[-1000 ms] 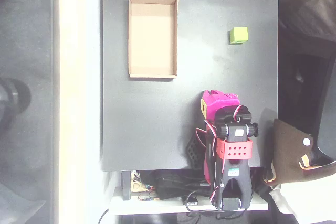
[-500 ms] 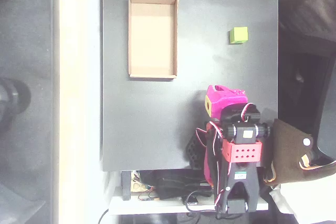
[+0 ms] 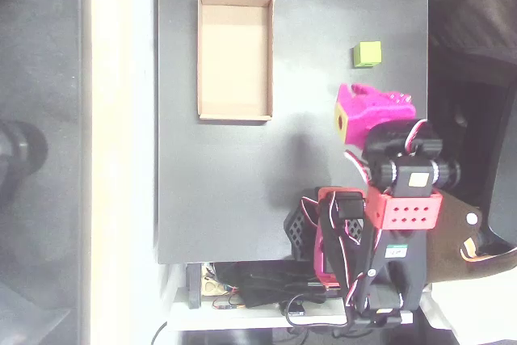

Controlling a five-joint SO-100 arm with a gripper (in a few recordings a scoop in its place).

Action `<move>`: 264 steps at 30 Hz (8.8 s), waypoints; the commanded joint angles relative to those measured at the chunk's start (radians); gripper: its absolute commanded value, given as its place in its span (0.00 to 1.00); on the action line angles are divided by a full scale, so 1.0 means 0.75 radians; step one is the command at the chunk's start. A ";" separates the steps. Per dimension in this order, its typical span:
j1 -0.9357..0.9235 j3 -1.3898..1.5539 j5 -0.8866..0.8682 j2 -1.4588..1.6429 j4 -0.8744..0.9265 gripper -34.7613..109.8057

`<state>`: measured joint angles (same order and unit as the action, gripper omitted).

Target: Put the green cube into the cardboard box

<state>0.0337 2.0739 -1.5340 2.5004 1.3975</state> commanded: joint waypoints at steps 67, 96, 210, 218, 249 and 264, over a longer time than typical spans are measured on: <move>-0.235 -1.070 -0.006 -1.667 -0.004 0.50; -0.186 -1.066 -0.022 -1.882 -0.004 0.50; 0.796 -1.068 -0.008 -0.941 -0.006 0.24; 0.796 -1.070 -0.016 -1.199 -0.006 0.24; 0.792 -1.086 -0.012 -1.831 -0.006 0.24; 0.794 -1.088 -0.008 -1.829 -0.006 0.42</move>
<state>0.6182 1.2778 -1.5309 1.1060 1.3837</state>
